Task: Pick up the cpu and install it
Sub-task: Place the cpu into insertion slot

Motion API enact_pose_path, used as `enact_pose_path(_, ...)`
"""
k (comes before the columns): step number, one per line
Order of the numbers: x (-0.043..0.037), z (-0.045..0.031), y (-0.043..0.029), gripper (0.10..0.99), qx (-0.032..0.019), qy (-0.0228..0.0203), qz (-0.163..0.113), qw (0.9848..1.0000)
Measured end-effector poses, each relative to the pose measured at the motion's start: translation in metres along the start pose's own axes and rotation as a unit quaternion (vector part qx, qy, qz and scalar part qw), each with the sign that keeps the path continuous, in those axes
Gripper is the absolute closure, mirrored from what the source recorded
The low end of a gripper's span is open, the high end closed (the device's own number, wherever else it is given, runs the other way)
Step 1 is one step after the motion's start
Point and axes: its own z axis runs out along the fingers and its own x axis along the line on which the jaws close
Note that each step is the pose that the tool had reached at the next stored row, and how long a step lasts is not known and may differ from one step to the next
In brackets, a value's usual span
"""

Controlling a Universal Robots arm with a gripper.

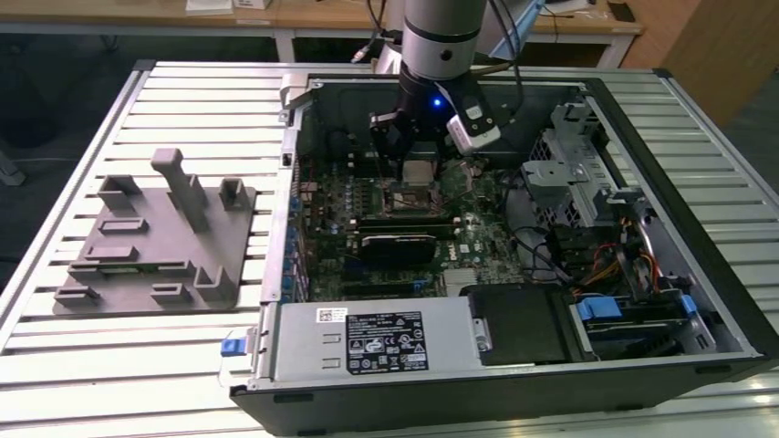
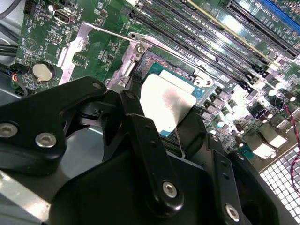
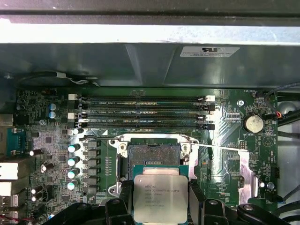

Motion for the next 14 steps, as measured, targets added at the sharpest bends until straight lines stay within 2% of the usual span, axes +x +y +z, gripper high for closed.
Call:
enact_pose_path(4,0.0000,0.0000,0.0000,0.533,0.0000,-0.0001,0.004,1.0000)
enact_pose_path(7,-0.0001,0.0001,0.0000,0.533,-0.0002,-0.0009,0.027,0.9996)
enact_pose_path(14,0.0000,0.0002,0.0000,0.533,-0.0005,-0.0027,0.083,0.9966)
